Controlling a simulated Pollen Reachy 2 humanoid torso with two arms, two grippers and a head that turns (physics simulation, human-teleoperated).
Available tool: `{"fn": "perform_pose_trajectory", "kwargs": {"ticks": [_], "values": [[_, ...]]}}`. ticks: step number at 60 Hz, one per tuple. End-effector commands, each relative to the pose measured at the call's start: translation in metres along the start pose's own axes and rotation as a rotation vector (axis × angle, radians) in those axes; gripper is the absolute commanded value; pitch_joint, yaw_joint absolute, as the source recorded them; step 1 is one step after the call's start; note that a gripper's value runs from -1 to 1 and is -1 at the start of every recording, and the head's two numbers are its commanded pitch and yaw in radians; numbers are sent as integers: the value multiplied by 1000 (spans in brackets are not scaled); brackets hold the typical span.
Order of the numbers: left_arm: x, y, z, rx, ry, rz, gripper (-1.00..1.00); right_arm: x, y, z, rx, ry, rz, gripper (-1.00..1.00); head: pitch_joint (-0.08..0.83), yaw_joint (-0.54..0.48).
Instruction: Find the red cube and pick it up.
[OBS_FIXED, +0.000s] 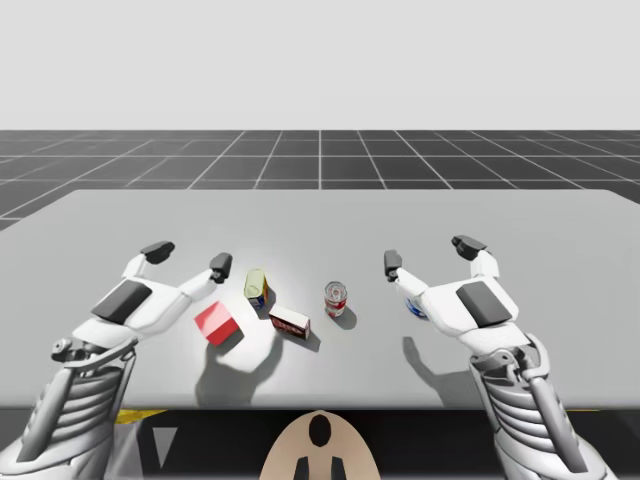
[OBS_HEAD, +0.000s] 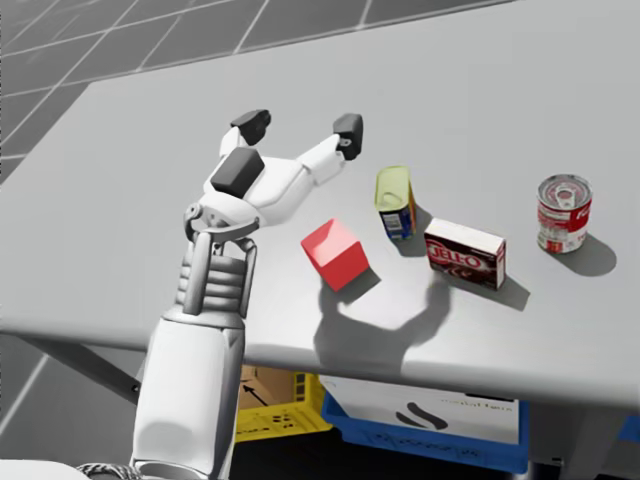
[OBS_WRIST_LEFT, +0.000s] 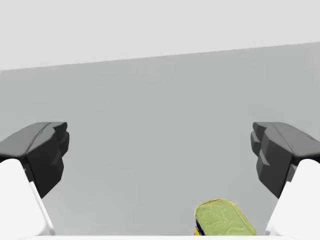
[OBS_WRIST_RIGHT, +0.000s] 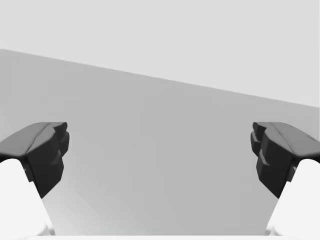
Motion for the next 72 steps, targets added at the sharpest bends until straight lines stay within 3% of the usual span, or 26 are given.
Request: {"fn": "perform_pose_trajectory", "kwargs": {"ticks": [1,6,8,16,25,37,51,72], "values": [[-3,12,29,-105,118,-23,-1000,-1,1,0,4,6,0,-1000,741,415],[-16,24,55,-207,183,-86,-1000,-2,1,0,1,9,0,-1000,742,420],[-19,26,61,-232,197,-94,-1000,-2,1,0,1,9,0,-1000,742,422],[-42,37,85,-315,247,-97,-1000,-2,2,-1,-6,10,3,-1000,741,424],[-66,43,97,-373,269,-73,-1000,-2,2,0,-14,11,3,-1000,738,429],[-90,48,84,-432,275,-24,-1000,-2,1,-1,-13,9,2,-1000,735,429],[-102,50,52,-421,285,-13,-1000,-3,2,-2,-11,9,3,-1000,734,423],[-117,47,24,-375,358,-55,-1000,-3,3,-3,-12,9,-2,-1000,730,413]]}}
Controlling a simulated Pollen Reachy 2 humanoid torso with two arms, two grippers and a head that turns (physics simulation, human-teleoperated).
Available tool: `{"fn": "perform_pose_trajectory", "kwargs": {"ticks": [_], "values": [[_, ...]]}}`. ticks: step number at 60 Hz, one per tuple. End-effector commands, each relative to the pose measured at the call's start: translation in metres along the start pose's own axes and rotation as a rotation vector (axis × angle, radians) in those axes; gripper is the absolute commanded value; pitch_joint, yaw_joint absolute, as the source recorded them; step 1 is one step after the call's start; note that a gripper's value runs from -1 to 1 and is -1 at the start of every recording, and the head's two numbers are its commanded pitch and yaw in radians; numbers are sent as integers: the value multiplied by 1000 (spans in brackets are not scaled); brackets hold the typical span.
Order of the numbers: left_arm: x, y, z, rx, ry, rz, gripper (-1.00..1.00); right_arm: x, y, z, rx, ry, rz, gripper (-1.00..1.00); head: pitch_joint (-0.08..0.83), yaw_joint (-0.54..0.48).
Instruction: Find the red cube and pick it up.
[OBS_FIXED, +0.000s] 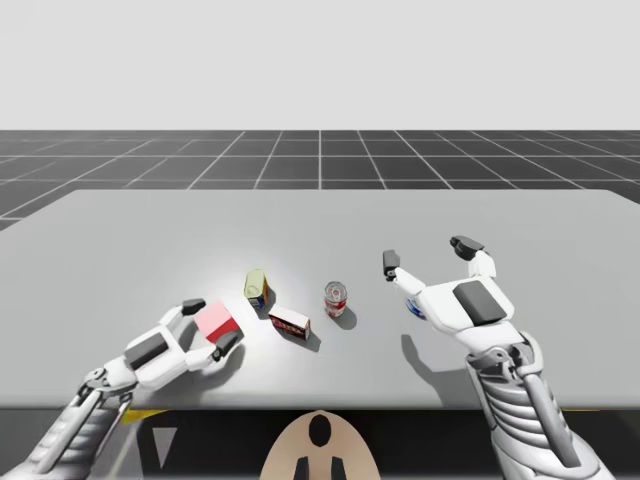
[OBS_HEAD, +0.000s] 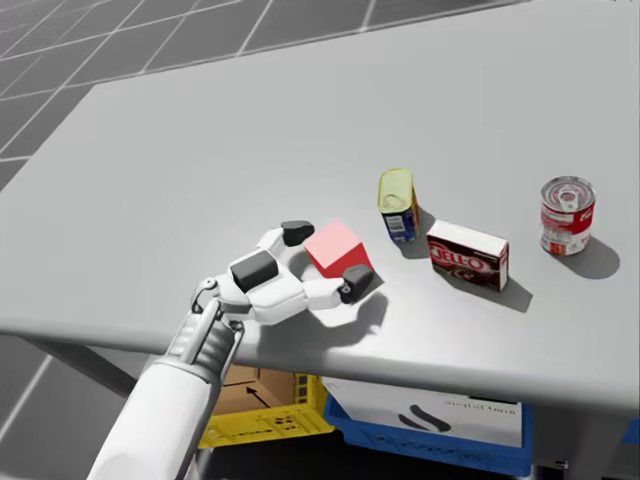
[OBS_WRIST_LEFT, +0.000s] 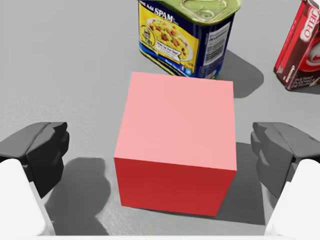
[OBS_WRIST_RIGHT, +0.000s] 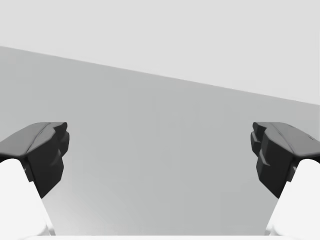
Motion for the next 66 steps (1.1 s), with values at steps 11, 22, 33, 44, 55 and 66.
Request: {"fn": "perform_pose_trajectory", "kwargs": {"ticks": [11,22,33,44,55,66], "values": [[-11,0,-13,25,72,-45,962,0,1,0,-3,0,-11,-1000,712,410],[-13,-3,-11,24,81,-71,1000,0,0,0,-5,-1,-14,-1000,639,409],[-10,-4,-9,36,74,-95,1000,0,0,0,-22,-6,-14,-1000,485,409],[7,-8,-1,57,57,-131,1000,0,-3,-4,-91,19,-51,-1000,390,413],[51,-11,15,104,0,-186,1000,-2,-5,-10,-158,9,-94,-1000,372,406],[105,-12,31,222,-90,-259,1000,-7,-7,-16,-234,-96,-1,-1000,351,400]]}}
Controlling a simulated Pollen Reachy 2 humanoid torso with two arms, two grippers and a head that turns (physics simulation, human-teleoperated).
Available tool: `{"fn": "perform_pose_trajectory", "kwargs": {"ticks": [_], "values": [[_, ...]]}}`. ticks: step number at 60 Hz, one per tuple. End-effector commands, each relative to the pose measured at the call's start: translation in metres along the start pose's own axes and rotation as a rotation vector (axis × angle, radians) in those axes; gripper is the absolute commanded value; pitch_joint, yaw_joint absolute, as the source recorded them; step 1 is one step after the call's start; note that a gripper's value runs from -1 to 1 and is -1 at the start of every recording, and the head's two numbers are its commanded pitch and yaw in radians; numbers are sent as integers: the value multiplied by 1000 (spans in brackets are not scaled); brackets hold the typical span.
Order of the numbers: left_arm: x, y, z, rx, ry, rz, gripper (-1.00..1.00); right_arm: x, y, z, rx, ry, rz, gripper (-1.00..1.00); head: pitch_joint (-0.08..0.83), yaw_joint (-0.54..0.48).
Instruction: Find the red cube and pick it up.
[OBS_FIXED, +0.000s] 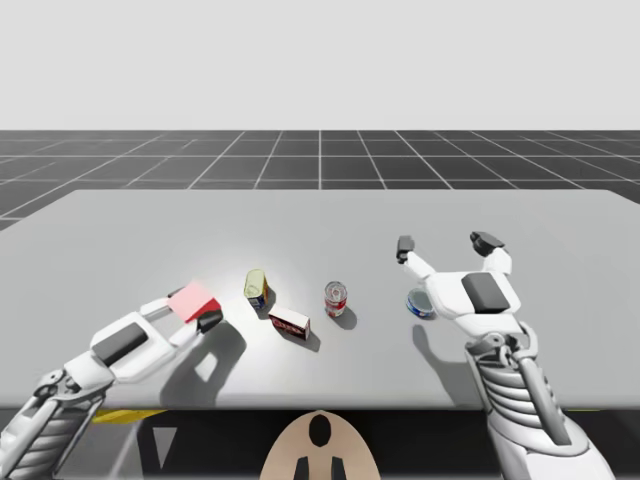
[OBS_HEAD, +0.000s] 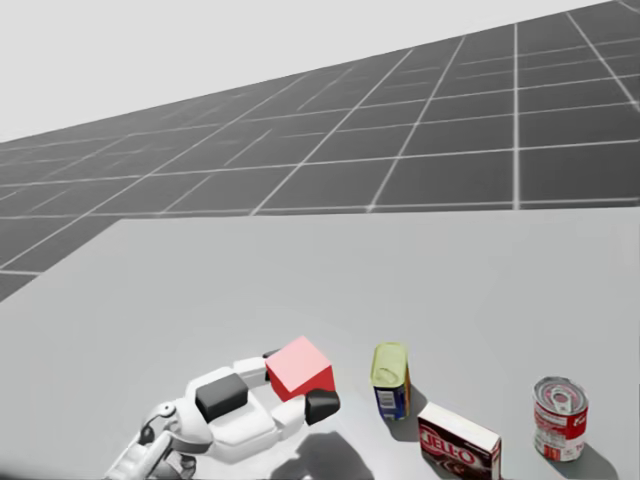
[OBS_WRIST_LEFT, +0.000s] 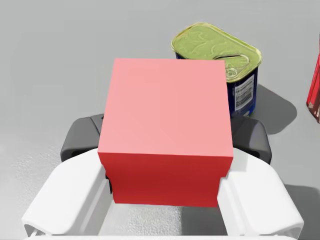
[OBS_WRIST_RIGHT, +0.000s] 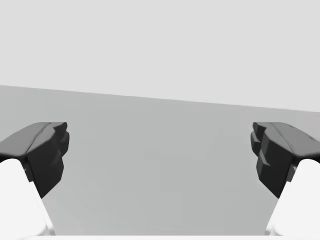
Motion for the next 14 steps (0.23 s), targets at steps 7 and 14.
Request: {"fn": "perform_pose_trajectory", "kwargs": {"ticks": [7,14], "values": [[94,16,22,165,-176,-103,1000,-6,2,-7,-85,-79,27,-1000,340,395],[149,19,38,253,-298,-147,1000,-11,0,-11,-118,-91,46,-1000,325,384]]}}
